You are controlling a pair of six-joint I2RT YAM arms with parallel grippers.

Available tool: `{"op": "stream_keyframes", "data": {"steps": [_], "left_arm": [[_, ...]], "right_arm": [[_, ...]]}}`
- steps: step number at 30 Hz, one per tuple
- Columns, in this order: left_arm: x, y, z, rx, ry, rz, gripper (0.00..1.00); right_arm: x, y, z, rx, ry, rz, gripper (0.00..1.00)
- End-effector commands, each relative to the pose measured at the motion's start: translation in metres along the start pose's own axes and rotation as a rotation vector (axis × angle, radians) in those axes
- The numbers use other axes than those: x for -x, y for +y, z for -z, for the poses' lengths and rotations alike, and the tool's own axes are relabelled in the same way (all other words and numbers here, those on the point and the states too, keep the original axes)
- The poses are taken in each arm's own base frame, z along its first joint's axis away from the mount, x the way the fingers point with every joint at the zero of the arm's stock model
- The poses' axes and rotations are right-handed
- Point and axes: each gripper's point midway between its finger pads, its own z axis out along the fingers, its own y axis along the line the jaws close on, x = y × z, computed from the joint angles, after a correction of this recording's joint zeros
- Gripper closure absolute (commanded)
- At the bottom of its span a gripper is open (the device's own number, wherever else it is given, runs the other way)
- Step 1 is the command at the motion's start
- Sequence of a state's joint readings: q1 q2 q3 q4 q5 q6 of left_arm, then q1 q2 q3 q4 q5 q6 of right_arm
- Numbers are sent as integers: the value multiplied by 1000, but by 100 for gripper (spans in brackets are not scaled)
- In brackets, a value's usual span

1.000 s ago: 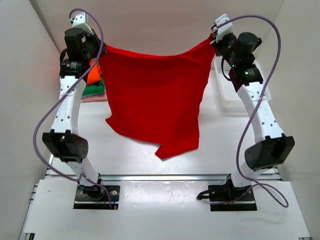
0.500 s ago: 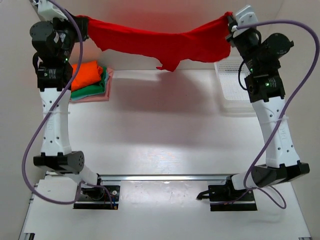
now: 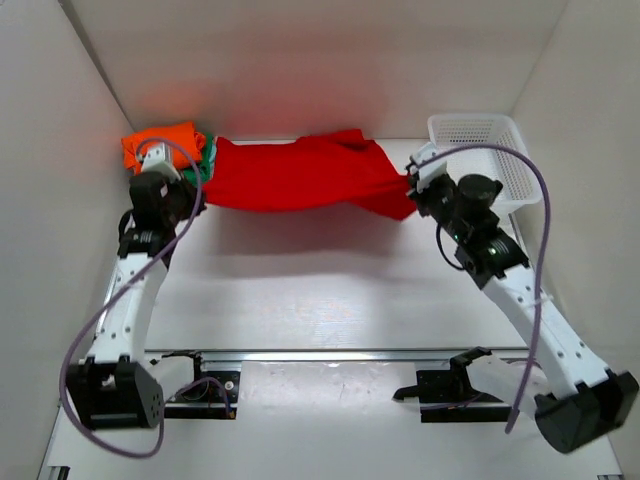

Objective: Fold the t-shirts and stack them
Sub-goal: Flatten out the tshirt

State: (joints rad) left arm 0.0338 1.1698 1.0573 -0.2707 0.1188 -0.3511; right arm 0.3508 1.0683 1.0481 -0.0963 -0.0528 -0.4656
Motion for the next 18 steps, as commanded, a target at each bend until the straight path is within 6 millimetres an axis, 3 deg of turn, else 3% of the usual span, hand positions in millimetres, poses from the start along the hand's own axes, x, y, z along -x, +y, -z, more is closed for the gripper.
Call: {"op": "stream_keyframes", "data": {"steps": [1,2,4,6,11,12,14,17,18], "left_arm": [[9,3,47,15,-114,22,100],[-11,14,48,55,-74,29,100],[-30,24,62,95,-61,38,100],[-66,37,70,133,1,57,100],[-123,49,90,158,55,126,100],[-125,49,93,155,49,138,100],[-147,43,97,129,104,138,100],[-168,40,104,124,150,163,100],[-166,36,106,109,132,169,100]], "right_arm": [[33,-7,46,-69,-94,-123,100],[19,1,54,-54,-56,-165,100],[-3,16,67,-9,9,-213,100],[-24,28,79,21,67,-291,100],[-71,57,108,132,245,-409,100],[-78,64,112,158,270,-417,100],[-89,72,122,189,293,-425,100],[-90,80,132,245,289,-455,100],[-90,84,134,268,288,-461,100]]}}
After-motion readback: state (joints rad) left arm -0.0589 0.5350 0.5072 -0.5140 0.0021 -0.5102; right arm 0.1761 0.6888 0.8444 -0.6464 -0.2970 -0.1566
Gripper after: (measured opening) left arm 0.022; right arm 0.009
